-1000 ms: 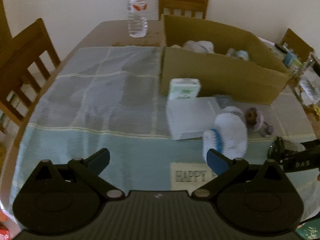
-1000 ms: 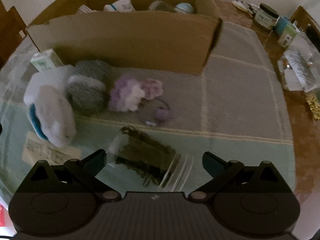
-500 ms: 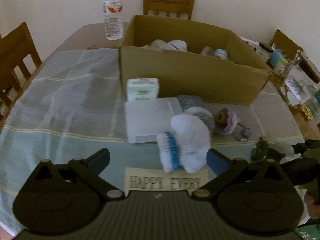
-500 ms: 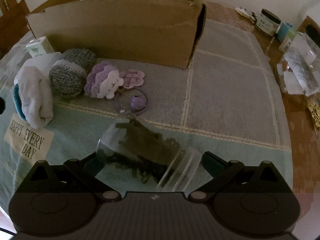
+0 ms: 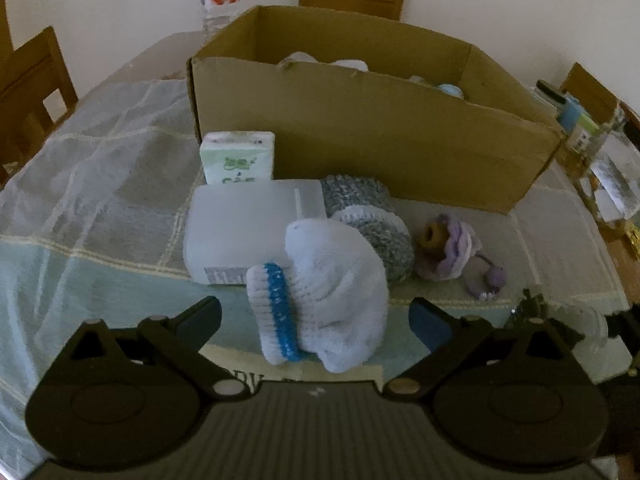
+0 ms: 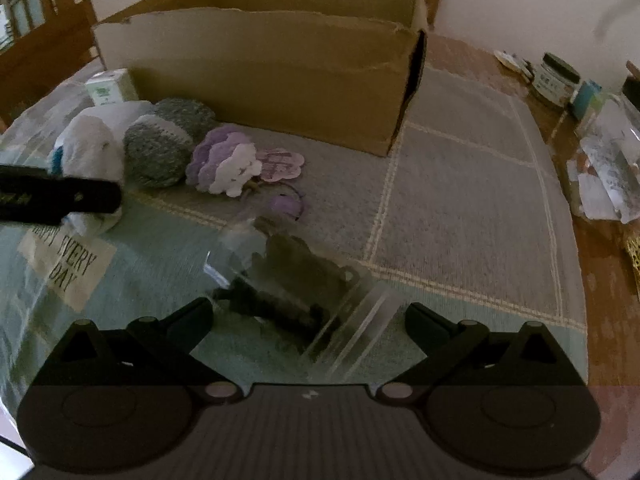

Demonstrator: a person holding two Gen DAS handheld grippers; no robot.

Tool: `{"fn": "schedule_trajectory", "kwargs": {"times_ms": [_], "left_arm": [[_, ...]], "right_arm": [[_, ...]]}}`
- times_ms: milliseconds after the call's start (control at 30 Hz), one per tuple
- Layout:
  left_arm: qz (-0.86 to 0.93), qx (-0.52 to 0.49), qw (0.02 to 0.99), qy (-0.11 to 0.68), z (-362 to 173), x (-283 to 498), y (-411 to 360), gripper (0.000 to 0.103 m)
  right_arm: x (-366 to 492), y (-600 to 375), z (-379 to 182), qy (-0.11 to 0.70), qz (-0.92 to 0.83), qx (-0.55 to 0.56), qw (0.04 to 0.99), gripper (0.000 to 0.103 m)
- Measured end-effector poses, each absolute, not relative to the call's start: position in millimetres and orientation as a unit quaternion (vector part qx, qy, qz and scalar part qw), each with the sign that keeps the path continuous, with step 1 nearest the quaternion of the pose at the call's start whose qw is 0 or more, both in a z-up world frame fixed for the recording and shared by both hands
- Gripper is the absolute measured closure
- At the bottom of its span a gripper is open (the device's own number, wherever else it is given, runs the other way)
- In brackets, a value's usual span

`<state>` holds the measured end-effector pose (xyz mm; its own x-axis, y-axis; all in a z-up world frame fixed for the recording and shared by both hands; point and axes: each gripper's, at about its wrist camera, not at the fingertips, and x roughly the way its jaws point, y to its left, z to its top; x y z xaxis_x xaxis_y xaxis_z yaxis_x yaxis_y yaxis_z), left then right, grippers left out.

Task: Organize objects
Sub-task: 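Grasp the white blue-cuffed mitten with the left tool while the right tool grasps the dark-filled jar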

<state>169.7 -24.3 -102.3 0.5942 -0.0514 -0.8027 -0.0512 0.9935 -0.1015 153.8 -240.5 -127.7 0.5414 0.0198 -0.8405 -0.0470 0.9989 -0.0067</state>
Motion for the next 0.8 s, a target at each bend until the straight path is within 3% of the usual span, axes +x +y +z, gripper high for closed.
{"fn": "schedule_trajectory", "kwargs": {"times_ms": [200,467,800], "left_arm": [[-0.003,-0.072,0.887,0.456,-104.7,172.4,-25.1,0.019],[-0.017,-0.073,0.887,0.455,-102.3,172.7,-20.8,0.019],[-0.024,-0.073,0.885,0.458,-103.1,176.4,-13.2,0.019]], "right_arm": [[151.9,-246.5,-120.7,0.507,0.021,0.000,0.861,0.000],[156.7,-240.9,-105.5,0.516,0.057,0.076,0.851,0.000],[184.9,-235.5,-108.6,0.505,0.030,0.067,0.860,0.000]]}}
